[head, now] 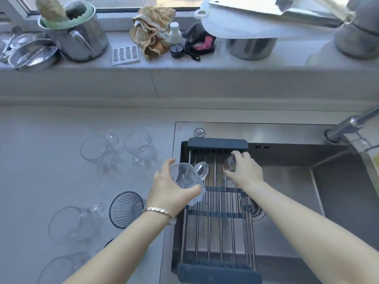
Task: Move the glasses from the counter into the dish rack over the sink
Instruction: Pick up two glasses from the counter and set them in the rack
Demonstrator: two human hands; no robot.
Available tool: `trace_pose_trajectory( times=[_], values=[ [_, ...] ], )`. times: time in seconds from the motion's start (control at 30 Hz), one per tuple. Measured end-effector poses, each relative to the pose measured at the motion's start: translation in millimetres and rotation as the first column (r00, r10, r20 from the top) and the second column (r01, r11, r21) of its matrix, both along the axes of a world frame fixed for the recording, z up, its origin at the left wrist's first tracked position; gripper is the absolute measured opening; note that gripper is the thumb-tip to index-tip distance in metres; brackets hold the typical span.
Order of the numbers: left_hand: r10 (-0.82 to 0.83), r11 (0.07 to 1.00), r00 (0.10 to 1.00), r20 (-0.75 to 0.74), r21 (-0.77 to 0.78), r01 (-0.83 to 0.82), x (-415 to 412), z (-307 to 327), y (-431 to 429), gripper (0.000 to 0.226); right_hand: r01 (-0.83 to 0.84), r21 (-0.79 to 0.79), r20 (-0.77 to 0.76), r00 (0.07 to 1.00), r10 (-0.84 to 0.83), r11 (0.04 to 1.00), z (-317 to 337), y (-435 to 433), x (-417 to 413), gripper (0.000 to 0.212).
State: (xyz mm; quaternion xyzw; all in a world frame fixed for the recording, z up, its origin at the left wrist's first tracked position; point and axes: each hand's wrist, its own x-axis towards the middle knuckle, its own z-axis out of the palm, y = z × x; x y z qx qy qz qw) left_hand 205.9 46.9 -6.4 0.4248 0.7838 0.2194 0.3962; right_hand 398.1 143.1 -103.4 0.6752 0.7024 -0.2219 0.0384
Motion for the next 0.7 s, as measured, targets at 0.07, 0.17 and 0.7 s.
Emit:
trace_pose_trajectory(
  times=[0.07, 0.17, 0.7],
  values=[
    [0.029, 1.0, 0.999, 0.025, -0.009, -0.028, -0.6, -3.6, 2.9, 0.075, -0.02, 0.031, 0.033, 0.999, 0.019, 0.999, 4.7, -5.4, 4.3, 0.082],
    [0.151, 0.987, 0.973, 0.177, -0.078, -0.139, -1.3, -7.6, 11.3, 0.055, -0.127, -0.015, -0.28, 0.953, 0.118, 0.992, 21.3, -26.7, 9.2, 0.108],
    [-0.378, 0.926, 0.908, -0.181, -0.071, 0.371, -52.1, 1.1, 18.7, 0.04, -0.257, 0.057, -0.105, 0.959, 0.262, 0.965, 37.2, -12.2, -51.2, 0.075]
  ],
)
